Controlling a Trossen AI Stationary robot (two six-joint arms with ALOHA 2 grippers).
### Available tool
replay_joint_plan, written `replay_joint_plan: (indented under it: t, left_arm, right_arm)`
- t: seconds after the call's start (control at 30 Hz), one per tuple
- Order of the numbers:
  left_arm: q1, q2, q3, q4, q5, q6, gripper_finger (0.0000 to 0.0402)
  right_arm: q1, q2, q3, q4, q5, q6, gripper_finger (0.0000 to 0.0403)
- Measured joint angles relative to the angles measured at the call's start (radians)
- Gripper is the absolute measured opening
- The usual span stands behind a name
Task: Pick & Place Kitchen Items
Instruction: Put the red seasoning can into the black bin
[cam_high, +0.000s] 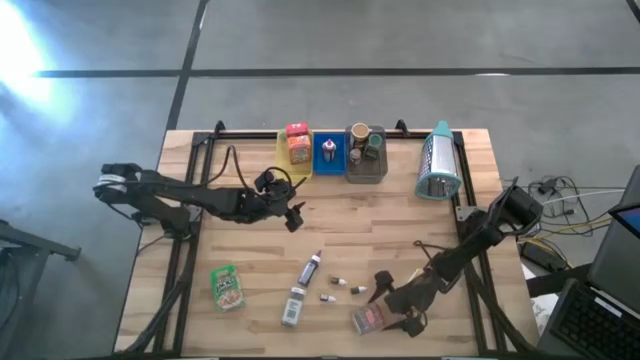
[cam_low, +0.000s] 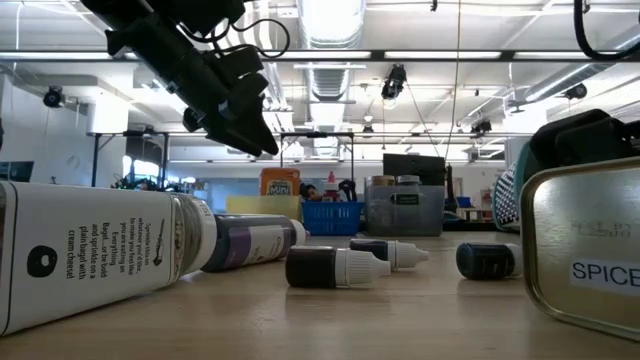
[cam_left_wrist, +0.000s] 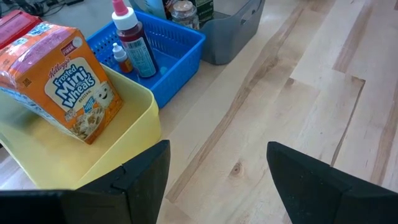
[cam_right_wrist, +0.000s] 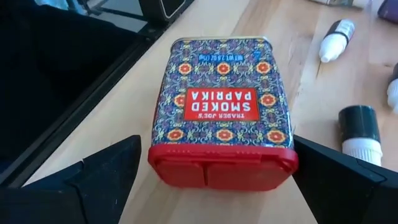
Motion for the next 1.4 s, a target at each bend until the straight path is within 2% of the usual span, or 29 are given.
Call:
replay_joint_plan:
  t: [0.23,0.73,1.07,1.3,1.4]
  left_arm:
    - [0.000,0.000,0.000,0.000,0.000,0.000,0.0273]
    - [0.000,0.000,0.000,0.000,0.000,0.000,0.0273]
    - [0.000,0.000,0.000,0.000,0.000,0.000,0.0273]
    - [0.000,0.000,0.000,0.000,0.000,0.000,0.0273]
    - [0.000,0.000,0.000,0.000,0.000,0.000,0.0273]
  right_arm:
    - [0.000,0.054,0.001,0.105,0.008,-0.008,0.0384]
    - [-0.003,0.059,0.015,0.092,0.038,-0.057,0.0381]
    - [-0.003,0.058,0.015,0.089,0.038,-0.058,0.0307]
    - [-0.003,0.048,0.014,0.081,0.036,-0.058,0.0328]
    - [-0.002,0.045,0.014,0.079,0.034,-0.058,0.0324]
